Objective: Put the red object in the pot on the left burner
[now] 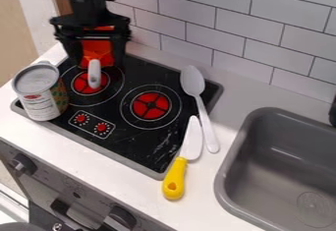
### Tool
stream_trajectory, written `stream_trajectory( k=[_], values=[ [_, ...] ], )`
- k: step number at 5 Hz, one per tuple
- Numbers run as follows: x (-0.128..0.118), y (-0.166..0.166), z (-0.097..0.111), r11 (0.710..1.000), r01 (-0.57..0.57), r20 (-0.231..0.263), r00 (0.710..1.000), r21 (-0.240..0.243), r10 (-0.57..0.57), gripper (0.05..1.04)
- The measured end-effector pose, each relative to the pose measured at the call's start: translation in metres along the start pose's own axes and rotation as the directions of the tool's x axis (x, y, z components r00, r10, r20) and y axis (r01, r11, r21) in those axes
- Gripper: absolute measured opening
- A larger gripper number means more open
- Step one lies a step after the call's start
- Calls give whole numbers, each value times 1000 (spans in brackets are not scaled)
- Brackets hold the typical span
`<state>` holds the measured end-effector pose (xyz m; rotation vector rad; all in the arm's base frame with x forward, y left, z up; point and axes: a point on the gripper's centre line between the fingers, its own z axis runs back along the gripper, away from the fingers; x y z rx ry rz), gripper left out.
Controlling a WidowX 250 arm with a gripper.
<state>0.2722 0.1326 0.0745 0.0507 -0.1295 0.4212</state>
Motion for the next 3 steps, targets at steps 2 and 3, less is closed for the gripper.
stream_trajectory(
  k=[2,3],
  values=[
    [-24,22,8,952,296,76,950,80,-302,999],
    [-35,11,2,929,366,37,929,58,-368,999]
  ],
)
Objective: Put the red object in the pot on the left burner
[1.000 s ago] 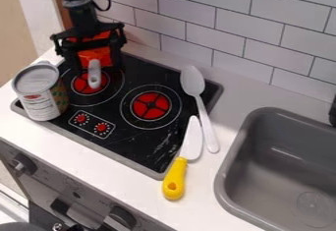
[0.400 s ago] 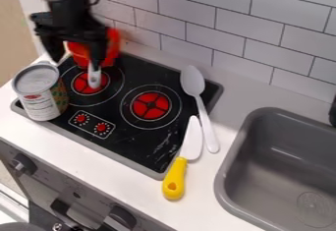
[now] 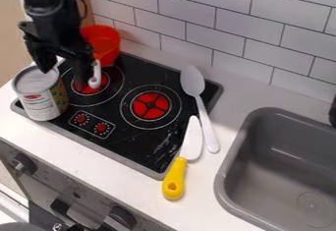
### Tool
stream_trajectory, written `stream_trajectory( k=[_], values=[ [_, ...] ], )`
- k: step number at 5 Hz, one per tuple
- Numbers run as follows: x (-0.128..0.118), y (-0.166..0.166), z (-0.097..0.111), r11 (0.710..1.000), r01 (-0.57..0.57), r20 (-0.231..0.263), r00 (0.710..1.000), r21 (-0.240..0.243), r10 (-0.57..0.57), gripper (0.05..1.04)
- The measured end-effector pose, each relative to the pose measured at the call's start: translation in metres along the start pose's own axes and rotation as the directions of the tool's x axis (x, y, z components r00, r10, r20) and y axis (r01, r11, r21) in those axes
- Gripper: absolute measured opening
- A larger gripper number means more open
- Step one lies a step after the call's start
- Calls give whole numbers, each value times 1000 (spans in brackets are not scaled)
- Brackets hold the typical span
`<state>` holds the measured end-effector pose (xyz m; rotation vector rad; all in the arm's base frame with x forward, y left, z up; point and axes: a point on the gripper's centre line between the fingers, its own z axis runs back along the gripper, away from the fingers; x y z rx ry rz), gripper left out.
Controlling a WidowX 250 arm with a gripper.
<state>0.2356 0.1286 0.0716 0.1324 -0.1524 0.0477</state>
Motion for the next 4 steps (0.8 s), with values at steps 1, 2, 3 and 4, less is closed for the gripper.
stream_trajectory(
  k=[1,2,3,4],
  values=[
    [-8,-30,-10,999,31,-27,999,-43,-32,999],
    [-16,-64,-23,994,23,-8,1000,-102,-24,999],
    [-12,-87,-32,991,40,-18,999,-128,-43,999],
    [2,-103,-27,992,36,11,999,-124,-35,999]
  ],
)
